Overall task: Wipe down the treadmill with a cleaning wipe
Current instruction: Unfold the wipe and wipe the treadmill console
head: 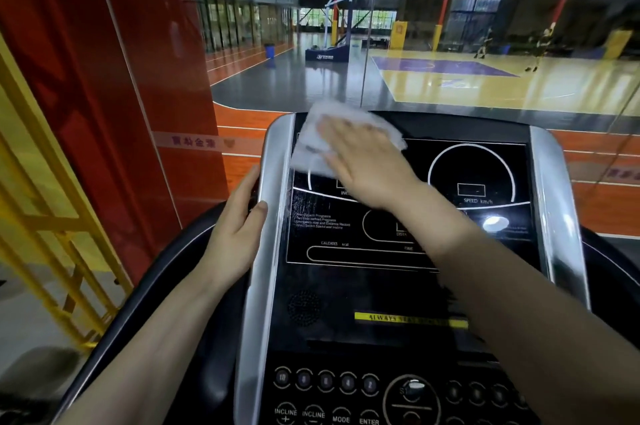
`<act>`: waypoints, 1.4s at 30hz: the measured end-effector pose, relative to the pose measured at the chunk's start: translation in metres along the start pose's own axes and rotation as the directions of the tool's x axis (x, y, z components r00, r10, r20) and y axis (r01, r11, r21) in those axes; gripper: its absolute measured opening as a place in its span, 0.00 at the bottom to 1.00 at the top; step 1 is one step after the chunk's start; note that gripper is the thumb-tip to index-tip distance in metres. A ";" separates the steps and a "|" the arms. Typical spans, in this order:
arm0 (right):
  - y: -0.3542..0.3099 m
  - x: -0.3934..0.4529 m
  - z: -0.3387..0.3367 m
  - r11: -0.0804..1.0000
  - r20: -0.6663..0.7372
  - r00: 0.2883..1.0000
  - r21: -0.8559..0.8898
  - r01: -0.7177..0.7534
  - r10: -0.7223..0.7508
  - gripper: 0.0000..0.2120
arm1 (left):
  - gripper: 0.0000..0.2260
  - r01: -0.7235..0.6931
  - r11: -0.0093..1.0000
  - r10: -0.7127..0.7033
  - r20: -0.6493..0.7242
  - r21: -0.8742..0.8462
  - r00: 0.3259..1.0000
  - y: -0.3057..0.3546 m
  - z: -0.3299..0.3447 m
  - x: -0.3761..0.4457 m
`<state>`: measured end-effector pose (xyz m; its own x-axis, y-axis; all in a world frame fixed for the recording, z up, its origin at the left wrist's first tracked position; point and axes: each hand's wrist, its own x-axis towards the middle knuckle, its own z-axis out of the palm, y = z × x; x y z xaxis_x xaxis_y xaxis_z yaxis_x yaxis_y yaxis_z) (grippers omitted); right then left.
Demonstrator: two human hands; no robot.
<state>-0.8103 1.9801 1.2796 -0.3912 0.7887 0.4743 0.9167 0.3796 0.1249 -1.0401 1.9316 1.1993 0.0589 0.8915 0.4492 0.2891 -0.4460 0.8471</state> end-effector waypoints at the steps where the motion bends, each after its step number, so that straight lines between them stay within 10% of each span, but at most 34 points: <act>1: 0.005 0.013 0.000 0.999 -0.021 0.999 -0.019 -0.050 0.049 0.27 | 0.24 -0.011 1.000 0.011 0.003 0.002 1.000 0.002 0.001 -0.001; 10: -0.067 -0.155 0.033 0.964 0.100 0.979 0.218 0.152 -0.177 0.28 | 0.26 -0.082 0.987 0.080 0.017 0.139 0.997 0.002 -0.001 0.000; 19: 0.022 0.010 -0.003 0.950 -0.043 0.950 -0.034 -0.311 0.309 0.33 | 0.29 -0.353 0.859 0.337 0.110 0.372 0.935 0.003 0.006 0.010; 28: -0.053 -0.150 0.031 1.000 0.075 0.997 0.005 -0.013 0.013 0.35 | 0.30 -0.354 0.790 0.344 0.117 0.500 0.932 0.000 0.019 0.012; 35: 0.048 -0.017 -0.013 0.910 -0.092 0.906 0.049 -0.411 0.414 0.24 | 0.29 -0.332 0.799 0.322 0.109 0.502 0.940 0.003 0.018 0.010; 42: -0.009 -0.115 0.027 0.931 -0.093 0.927 0.071 -0.358 0.364 0.24 | 0.27 -0.345 0.751 0.317 0.150 0.564 0.936 0.009 0.018 0.006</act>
<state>-0.7758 1.8994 1.2001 -0.0218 0.8239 0.5664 0.9877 0.1056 -0.1156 -1.0199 1.9345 1.2042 0.2901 0.7052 0.6469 0.7355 -0.5968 0.3208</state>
